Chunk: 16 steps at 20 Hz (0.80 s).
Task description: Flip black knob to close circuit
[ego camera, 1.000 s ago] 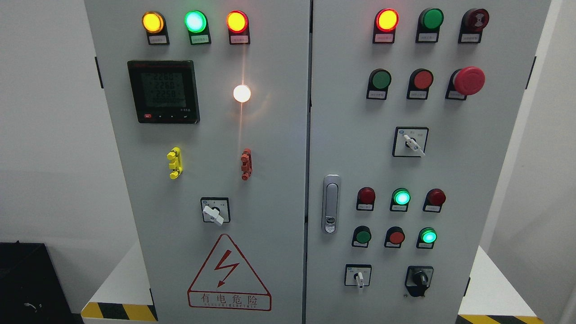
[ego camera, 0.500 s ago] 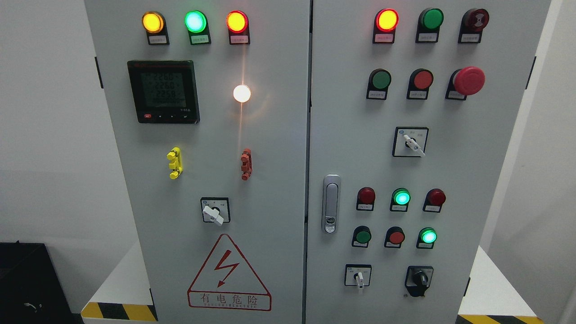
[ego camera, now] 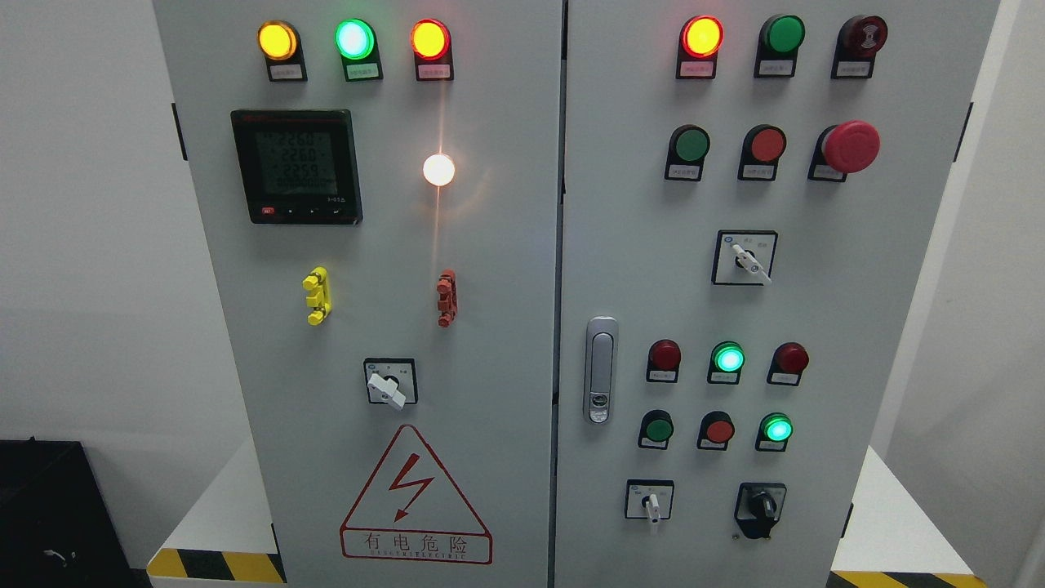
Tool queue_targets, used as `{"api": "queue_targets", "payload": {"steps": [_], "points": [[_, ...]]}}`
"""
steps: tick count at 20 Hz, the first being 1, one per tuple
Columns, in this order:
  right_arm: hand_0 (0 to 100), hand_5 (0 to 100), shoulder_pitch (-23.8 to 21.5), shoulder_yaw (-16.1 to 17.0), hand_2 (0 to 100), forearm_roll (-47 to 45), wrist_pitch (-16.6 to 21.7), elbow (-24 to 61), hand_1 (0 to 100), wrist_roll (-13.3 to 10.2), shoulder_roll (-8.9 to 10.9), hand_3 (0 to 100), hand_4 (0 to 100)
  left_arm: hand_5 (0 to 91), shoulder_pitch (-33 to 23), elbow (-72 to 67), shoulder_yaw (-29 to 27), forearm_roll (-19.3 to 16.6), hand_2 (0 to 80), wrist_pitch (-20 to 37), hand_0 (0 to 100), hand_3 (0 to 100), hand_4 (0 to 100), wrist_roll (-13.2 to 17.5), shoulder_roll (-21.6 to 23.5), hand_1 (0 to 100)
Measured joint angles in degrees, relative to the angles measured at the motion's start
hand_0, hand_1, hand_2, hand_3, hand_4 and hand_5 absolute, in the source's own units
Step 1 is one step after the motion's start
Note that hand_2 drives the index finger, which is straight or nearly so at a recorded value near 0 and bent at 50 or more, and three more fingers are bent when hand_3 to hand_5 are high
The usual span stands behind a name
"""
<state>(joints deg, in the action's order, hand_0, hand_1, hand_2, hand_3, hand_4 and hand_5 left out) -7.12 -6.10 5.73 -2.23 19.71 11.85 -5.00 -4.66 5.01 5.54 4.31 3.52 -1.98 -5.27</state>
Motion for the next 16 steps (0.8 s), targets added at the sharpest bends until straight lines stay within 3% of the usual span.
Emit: {"api": "queue_targets", "payload": {"steps": [2, 5, 10, 12, 16], "points": [[0, 0, -0.10, -0.11, 19, 3.56, -1.37, 3.28, 4, -0.39, 0.45, 25, 21, 0.0, 0.00, 0.00, 0.00, 0.00, 0.0, 0.00, 12, 0, 0, 0.00, 0.00, 56], [0, 12, -0.25, 0.32, 25, 9.76, -3.28, 8.96, 2, -0.62, 0.90, 34, 32, 0.0, 0.00, 0.00, 0.00, 0.00, 0.0, 0.00, 12, 0, 0, 0.00, 0.00, 56], [0, 30, -0.73, 1.43, 48, 21.71, -4.09, 19.51, 0, -0.50, 1.22, 57, 45, 0.0, 0.00, 0.00, 0.00, 0.00, 0.0, 0.00, 12, 0, 0, 0.00, 0.00, 56], [0, 41, -1.18, 1.45, 59, 25.62, -4.10, 23.65, 0, -0.23, 1.32, 69, 56, 0.0, 0.00, 0.00, 0.00, 0.00, 0.0, 0.00, 12, 0, 0, 0.00, 0.00, 56], [0, 54, -1.90, 1.48, 67, 33.09, -3.78, 32.22, 0, -0.15, 1.44, 76, 63, 0.0, 0.00, 0.00, 0.00, 0.00, 0.0, 0.00, 12, 0, 0, 0.00, 0.00, 56]]}}
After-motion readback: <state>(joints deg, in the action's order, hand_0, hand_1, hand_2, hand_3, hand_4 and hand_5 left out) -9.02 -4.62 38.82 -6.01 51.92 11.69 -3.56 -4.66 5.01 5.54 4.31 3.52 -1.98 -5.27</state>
